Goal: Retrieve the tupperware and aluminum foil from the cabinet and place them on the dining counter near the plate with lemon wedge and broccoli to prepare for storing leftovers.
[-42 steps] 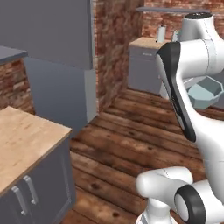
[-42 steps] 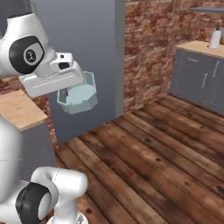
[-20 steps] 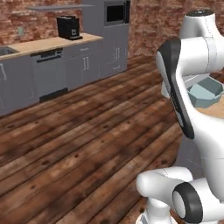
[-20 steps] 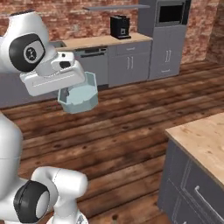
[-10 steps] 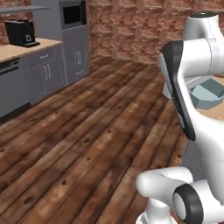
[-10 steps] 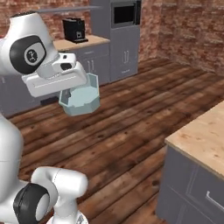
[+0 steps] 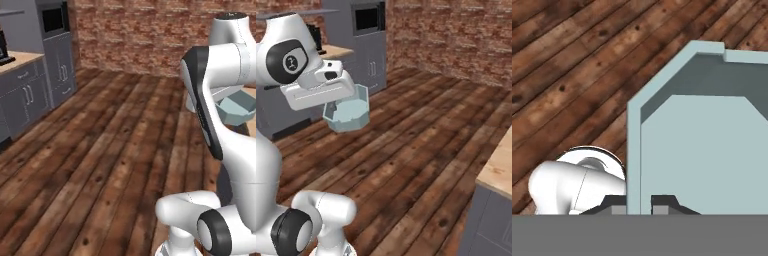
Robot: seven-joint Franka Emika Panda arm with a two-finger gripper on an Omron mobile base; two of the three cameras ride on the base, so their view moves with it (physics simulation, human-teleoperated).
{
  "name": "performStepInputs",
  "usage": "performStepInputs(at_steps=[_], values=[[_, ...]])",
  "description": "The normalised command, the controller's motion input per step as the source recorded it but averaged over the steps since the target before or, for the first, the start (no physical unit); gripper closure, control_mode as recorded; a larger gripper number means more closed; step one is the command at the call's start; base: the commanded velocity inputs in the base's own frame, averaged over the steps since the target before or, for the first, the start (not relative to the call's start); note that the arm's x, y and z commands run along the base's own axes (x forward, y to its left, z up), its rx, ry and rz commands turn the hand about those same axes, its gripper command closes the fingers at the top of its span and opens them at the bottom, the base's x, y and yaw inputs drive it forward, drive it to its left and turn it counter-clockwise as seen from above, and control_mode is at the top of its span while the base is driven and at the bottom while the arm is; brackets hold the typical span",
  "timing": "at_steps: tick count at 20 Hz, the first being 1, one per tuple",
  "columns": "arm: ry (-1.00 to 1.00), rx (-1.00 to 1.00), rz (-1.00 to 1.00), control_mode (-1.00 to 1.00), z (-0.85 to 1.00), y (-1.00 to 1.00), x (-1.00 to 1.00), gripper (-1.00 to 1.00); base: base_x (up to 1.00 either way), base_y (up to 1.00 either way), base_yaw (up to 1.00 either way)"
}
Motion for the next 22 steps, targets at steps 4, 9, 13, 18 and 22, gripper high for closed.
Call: performStepInputs(at_steps=[4, 9, 13, 18, 22], values=[[0.0, 0.0, 0.0, 1.0, 0.0, 0.0, 0.0, 1.0, 1.0, 0.64, -0.43], [0.0, 0.0, 0.0, 1.0, 0.0, 0.0, 0.0, 1.0, 1.0, 0.48, -0.42], [0.0, 0.0, 0.0, 1.0, 0.0, 0.0, 0.0, 1.0, 1.0, 0.24, -0.43], [0.0, 0.0, 0.0, 1.0, 0.0, 0.0, 0.0, 1.0, 1.0, 0.07, -0.48], [0.0, 0.0, 0.0, 1.0, 0.0, 0.0, 0.0, 1.0, 1.0, 0.04, -0.5]])
